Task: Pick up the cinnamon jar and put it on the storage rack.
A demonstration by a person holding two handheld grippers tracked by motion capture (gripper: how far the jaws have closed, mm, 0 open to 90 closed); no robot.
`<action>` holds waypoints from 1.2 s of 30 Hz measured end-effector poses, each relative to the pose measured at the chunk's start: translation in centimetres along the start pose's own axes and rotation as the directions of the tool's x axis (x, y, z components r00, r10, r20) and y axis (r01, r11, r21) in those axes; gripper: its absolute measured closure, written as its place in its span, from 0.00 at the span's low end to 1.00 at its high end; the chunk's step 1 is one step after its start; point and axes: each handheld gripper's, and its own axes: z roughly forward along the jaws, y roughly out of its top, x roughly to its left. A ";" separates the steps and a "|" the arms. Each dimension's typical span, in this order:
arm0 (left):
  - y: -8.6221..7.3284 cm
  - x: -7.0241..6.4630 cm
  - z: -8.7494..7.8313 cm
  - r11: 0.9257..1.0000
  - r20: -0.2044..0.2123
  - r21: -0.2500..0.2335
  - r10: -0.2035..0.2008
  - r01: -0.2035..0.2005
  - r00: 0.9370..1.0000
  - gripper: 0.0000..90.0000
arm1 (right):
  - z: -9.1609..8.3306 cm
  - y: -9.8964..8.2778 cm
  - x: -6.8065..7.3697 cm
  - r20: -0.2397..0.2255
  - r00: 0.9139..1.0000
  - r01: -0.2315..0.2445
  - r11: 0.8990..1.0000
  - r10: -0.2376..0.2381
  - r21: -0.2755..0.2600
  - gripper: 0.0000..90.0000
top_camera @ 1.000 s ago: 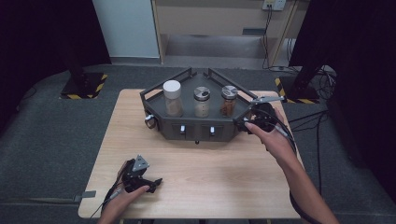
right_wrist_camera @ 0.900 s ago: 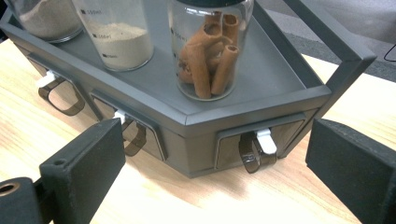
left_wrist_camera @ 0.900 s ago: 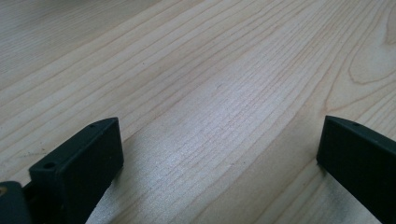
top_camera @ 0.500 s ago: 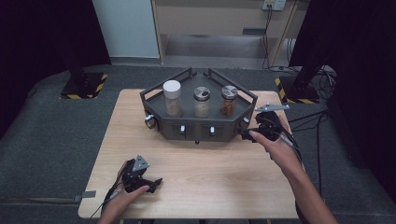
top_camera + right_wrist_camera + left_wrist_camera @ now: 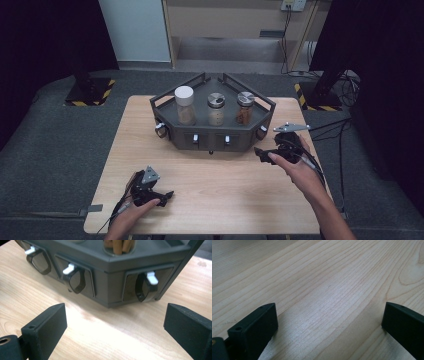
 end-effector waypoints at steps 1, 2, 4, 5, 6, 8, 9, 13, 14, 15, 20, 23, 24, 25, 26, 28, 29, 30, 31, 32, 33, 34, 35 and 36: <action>0.0 0.0 0.0 1.000 0.000 -0.001 0.000 0.000 1.000 0.00 | 0.0 -0.2 0.0 0.000 1.000 -0.002 1.000 0.002 0.001 0.05; 0.0 0.0 0.0 1.000 0.000 0.000 0.000 0.000 1.000 0.00 | 0.0 -0.4 0.1 0.002 1.000 -0.003 1.000 0.003 0.003 0.05; 0.0 0.0 0.0 1.000 0.000 -0.001 0.000 0.000 1.000 0.00 | -0.1 -0.7 0.2 0.002 1.000 0.000 1.000 0.000 0.006 0.05; 0.0 0.0 0.0 1.000 0.000 -0.001 0.000 0.000 1.000 0.00 | -0.1 -0.8 0.2 0.001 1.000 -0.002 1.000 0.002 0.006 0.05; 0.0 0.0 0.0 1.000 0.000 0.000 0.000 0.000 1.000 0.00 | -0.1 -1.0 0.3 0.000 1.000 -0.002 1.000 0.002 0.008 0.05; 0.0 0.0 0.0 1.000 0.000 0.000 0.000 0.000 1.000 0.00 | 0.0 -1.3 0.4 -0.002 1.000 0.003 1.000 -0.003 0.009 0.05; 0.0 0.0 0.0 1.000 0.000 0.000 0.000 0.000 1.000 0.00 | 0.0 -1.4 0.5 -0.004 1.000 0.003 1.000 -0.003 0.010 0.05; 0.0 0.0 0.0 1.000 0.000 0.000 0.000 0.000 1.000 0.00 | 0.2 -2.0 0.7 -0.013 1.000 0.001 1.000 -0.001 0.014 0.05; 0.0 0.0 0.0 1.000 0.000 0.000 0.000 0.000 1.000 0.00 | 0.2 -2.2 0.7 -0.015 1.000 0.000 1.000 0.001 0.014 0.05; 0.0 0.0 0.0 1.000 0.000 0.000 0.000 0.000 1.000 0.00 | 0.3 -2.4 0.8 -0.017 1.000 -0.003 1.000 0.003 0.015 0.05; 0.0 0.0 0.0 1.000 0.000 0.000 0.000 0.000 1.000 0.00 | 0.5 -3.2 1.2 -0.026 1.000 -0.006 1.000 0.006 0.020 0.05; 0.0 0.0 0.0 1.000 0.000 0.000 0.000 0.000 1.000 0.00 | 0.6 -3.7 1.3 -0.033 0.999 -0.007 1.000 0.008 0.022 0.05; 0.0 0.0 0.0 1.000 0.000 0.000 0.000 0.000 1.000 0.00 | 0.7 -3.8 1.3 -0.035 0.999 -0.008 1.000 0.009 0.024 0.05; 0.0 0.0 0.0 1.000 0.000 0.000 0.000 0.000 1.000 0.00 | 0.7 -4.0 1.4 -0.038 0.999 -0.012 1.000 0.013 0.025 0.05; 0.0 0.0 0.0 1.000 -0.001 0.000 0.000 0.000 1.000 0.00 | 0.8 -4.1 1.4 -0.042 0.999 -0.012 1.000 0.013 0.027 0.05; 0.0 0.0 0.0 1.000 0.000 0.000 -0.001 0.001 1.000 0.00 | 1.0 -4.4 1.4 -0.049 0.999 -0.013 0.999 0.015 0.029 0.05; 0.0 0.0 0.0 1.000 -0.001 0.000 0.000 0.000 1.000 0.00 | 1.1 -4.5 1.5 -0.051 0.999 -0.016 0.999 0.017 0.033 0.05; 0.0 0.0 0.0 1.000 -0.001 0.000 0.000 0.000 1.000 0.00 | 1.1 -4.7 1.5 -0.052 0.998 -0.017 0.999 0.019 0.035 0.05; 0.0 0.0 0.0 1.000 -0.001 0.000 0.000 0.000 1.000 0.00 | 1.2 -4.8 1.5 -0.054 0.998 -0.018 0.999 0.020 0.036 0.05; 0.0 0.0 0.0 1.000 -0.001 0.000 0.000 0.000 1.000 0.00 | 1.3 -4.9 1.6 -0.055 0.998 -0.018 0.999 0.020 0.038 0.05; 0.0 0.0 0.0 1.000 -0.001 0.000 0.000 0.000 1.000 0.00 | 1.3 -5.0 1.6 -0.055 0.998 -0.020 0.999 0.022 0.039 0.05; 0.0 0.0 0.0 1.000 -0.001 0.000 0.000 0.000 1.000 0.00 | 1.4 -5.1 1.6 -0.056 0.998 -0.020 0.999 0.022 0.041 0.05; 0.0 0.0 0.0 1.000 -0.001 0.000 0.000 0.000 1.000 0.00 | 1.4 -5.2 1.6 -0.057 0.998 -0.018 0.999 0.020 0.041 0.05; 0.0 0.0 0.0 1.000 -0.001 0.000 0.000 0.000 1.000 0.00 | 1.5 -5.3 1.7 -0.059 0.998 -0.022 0.999 0.025 0.044 0.05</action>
